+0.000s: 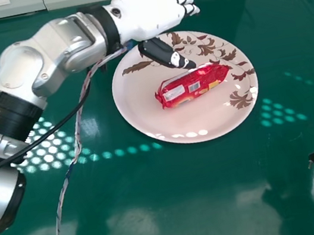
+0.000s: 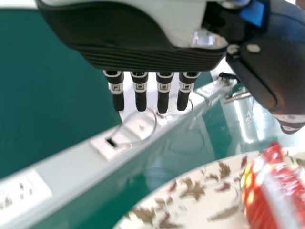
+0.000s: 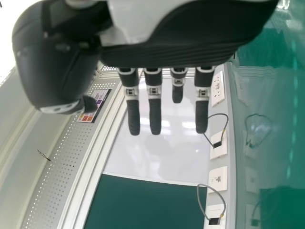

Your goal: Pick up biscuit and place it in the plate

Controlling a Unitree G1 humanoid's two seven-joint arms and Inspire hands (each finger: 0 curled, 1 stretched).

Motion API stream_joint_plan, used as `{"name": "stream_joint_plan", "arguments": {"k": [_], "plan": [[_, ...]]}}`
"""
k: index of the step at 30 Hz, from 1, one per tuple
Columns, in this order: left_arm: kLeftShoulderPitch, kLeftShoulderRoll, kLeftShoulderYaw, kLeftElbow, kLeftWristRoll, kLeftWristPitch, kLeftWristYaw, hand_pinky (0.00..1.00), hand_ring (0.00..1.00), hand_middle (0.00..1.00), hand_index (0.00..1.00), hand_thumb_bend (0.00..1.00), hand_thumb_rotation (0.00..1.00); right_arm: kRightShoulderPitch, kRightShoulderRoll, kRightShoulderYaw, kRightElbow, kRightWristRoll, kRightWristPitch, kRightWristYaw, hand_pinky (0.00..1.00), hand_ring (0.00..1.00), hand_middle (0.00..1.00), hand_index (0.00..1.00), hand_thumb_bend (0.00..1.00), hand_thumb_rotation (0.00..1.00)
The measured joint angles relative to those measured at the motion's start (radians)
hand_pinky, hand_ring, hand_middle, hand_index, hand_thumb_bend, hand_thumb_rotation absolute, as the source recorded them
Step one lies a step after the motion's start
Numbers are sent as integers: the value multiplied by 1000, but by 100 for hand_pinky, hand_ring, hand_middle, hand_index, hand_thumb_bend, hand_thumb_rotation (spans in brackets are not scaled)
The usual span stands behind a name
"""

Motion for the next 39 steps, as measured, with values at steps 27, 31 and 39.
{"name": "stream_joint_plan", "arguments": {"k": [27,31,39], "plan": [[697,-56,473,-219,-664,-97,149,18,29,43,51,50,0,12,7,3,15,7,-21,2,65,74,76,74,51,21],[763,-80,518,-217,-655,-138,218,18,37,45,51,49,0,13,13,5,15,6,-18,-5,65,74,76,74,51,21],[822,-96,584,-154,-665,-185,266,18,39,46,51,49,0,9,13,7,15,2,-11,-9,64,73,75,73,52,21]]}}
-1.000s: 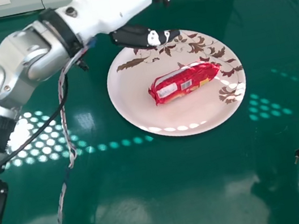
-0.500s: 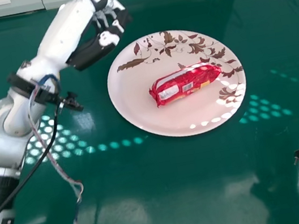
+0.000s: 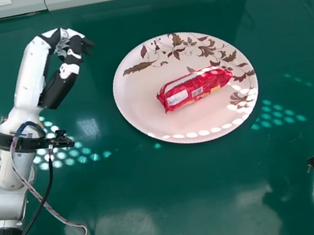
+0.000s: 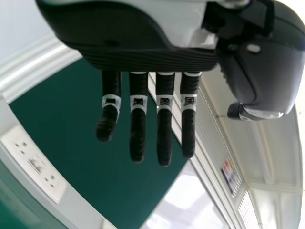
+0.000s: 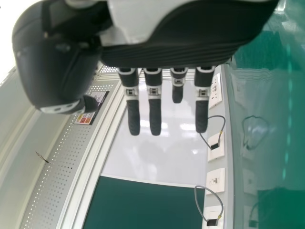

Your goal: Pick up biscuit and place it in the plate

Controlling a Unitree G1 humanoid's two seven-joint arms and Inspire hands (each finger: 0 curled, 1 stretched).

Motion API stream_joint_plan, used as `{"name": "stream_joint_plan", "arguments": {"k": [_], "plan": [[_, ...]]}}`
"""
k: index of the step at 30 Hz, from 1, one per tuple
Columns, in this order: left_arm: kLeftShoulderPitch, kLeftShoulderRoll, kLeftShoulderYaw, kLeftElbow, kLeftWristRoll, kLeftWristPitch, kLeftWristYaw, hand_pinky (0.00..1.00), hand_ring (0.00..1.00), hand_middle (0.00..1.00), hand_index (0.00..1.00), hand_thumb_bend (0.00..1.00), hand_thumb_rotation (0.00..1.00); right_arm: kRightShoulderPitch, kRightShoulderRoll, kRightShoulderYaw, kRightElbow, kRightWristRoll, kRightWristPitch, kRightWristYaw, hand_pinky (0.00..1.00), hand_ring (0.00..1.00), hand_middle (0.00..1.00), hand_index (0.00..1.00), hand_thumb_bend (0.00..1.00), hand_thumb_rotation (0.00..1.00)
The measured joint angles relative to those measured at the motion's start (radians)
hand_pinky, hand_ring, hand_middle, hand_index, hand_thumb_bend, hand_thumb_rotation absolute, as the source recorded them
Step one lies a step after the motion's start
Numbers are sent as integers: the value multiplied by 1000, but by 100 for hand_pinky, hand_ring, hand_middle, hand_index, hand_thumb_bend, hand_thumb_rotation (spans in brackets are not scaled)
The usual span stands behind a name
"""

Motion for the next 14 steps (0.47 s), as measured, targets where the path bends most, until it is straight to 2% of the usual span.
{"name": "stream_joint_plan", "arguments": {"k": [14], "plan": [[12,-21,20,91,11,-88,89,21,40,46,51,49,0,-42,-17,-21,25,24,14,4,63,73,75,73,54,22]]}}
